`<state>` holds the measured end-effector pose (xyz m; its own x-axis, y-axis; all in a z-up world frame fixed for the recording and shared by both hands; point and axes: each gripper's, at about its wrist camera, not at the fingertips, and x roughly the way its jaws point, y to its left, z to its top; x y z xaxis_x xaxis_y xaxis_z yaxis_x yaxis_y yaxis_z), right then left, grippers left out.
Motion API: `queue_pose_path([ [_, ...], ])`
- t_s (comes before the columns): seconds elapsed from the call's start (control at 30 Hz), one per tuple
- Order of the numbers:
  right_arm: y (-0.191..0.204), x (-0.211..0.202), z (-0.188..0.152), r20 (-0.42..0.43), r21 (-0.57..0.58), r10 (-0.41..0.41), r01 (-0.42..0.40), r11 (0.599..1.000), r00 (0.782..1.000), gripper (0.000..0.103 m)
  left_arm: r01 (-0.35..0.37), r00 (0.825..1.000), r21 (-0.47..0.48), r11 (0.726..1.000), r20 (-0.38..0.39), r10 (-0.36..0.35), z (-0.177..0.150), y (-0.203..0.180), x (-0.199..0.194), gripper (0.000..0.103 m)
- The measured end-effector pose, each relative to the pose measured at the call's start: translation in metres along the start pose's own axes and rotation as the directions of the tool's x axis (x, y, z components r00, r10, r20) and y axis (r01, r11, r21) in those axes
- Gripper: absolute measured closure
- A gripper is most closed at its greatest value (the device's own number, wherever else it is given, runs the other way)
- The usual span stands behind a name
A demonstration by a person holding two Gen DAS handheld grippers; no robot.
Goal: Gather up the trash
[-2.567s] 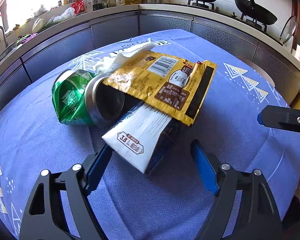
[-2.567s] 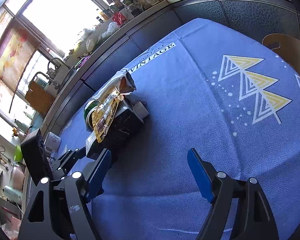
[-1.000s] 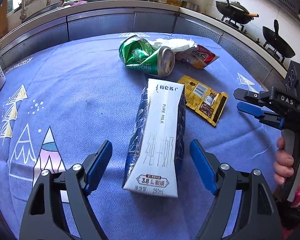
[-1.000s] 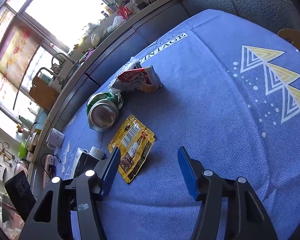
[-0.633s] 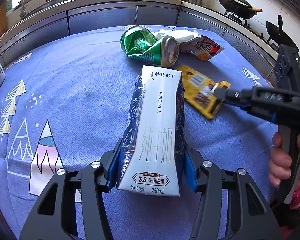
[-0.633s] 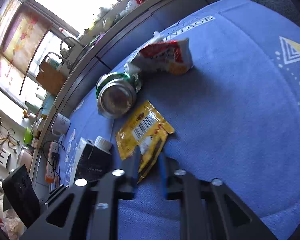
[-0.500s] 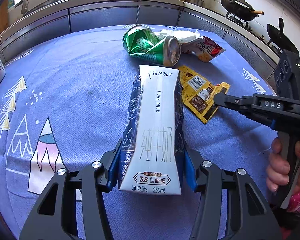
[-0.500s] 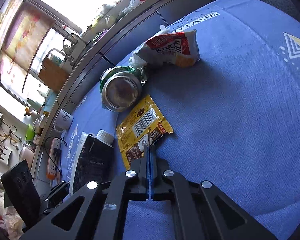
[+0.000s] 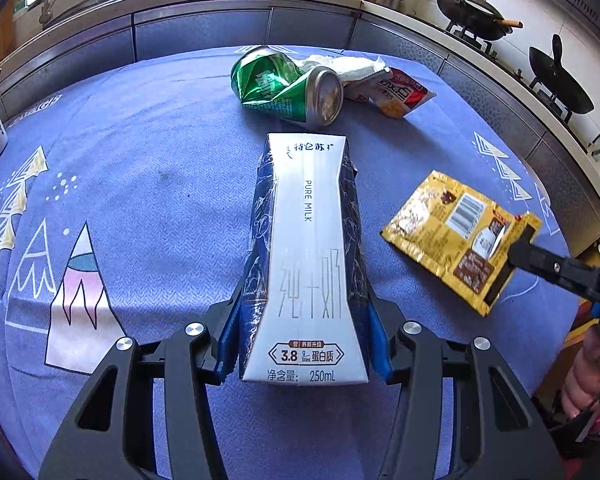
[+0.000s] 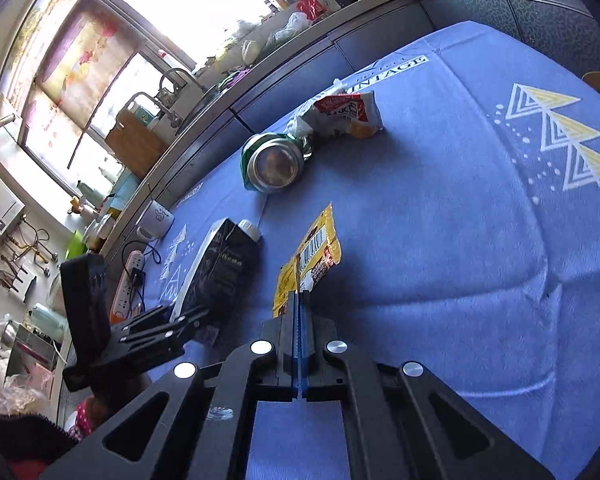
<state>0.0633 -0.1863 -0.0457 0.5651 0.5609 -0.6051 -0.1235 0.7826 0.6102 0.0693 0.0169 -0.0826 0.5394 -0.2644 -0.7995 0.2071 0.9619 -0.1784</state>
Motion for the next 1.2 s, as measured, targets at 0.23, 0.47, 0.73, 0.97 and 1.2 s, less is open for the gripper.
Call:
queue_pose_path([
  [0.23, 0.0, -0.001, -0.019, -0.053, -0.032, -0.02, 0.018, 0.999, 0.998, 0.049, 0.014, 1.0, 0.034, 0.999, -0.013, -0.014, 0.0, -0.018, 0.003, 0.053],
  [0.47, -0.026, -0.018, 0.0, 0.009, 0.033, -0.035, 0.035, 0.999, 0.999, 0.049, 0.013, 1.0, 0.043, 0.999, -0.024, -0.012, -0.002, -0.025, 0.007, 0.053],
  [0.73, -0.047, 0.014, 0.017, -0.049, 0.14, 0.008, -0.001, 0.99, 0.999, 0.061, 0.024, 0.999, 0.042, 0.999, -0.026, -0.023, -0.003, -0.024, 0.009, 0.053],
  [0.97, -0.04, 0.033, 0.017, -0.089, 0.161, 0.081, -0.066, 0.985, 0.993, 0.066, 0.012, 1.0, 0.061, 0.998, -0.014, -0.011, -0.006, -0.026, 0.01, 0.053],
  [1.2, -0.032, 0.05, 0.008, -0.138, 0.207, 0.19, -0.159, 0.965, 0.972, 0.077, 0.008, 1.0, 0.068, 0.998, -0.008, -0.008, -0.007, -0.027, 0.009, 0.053],
])
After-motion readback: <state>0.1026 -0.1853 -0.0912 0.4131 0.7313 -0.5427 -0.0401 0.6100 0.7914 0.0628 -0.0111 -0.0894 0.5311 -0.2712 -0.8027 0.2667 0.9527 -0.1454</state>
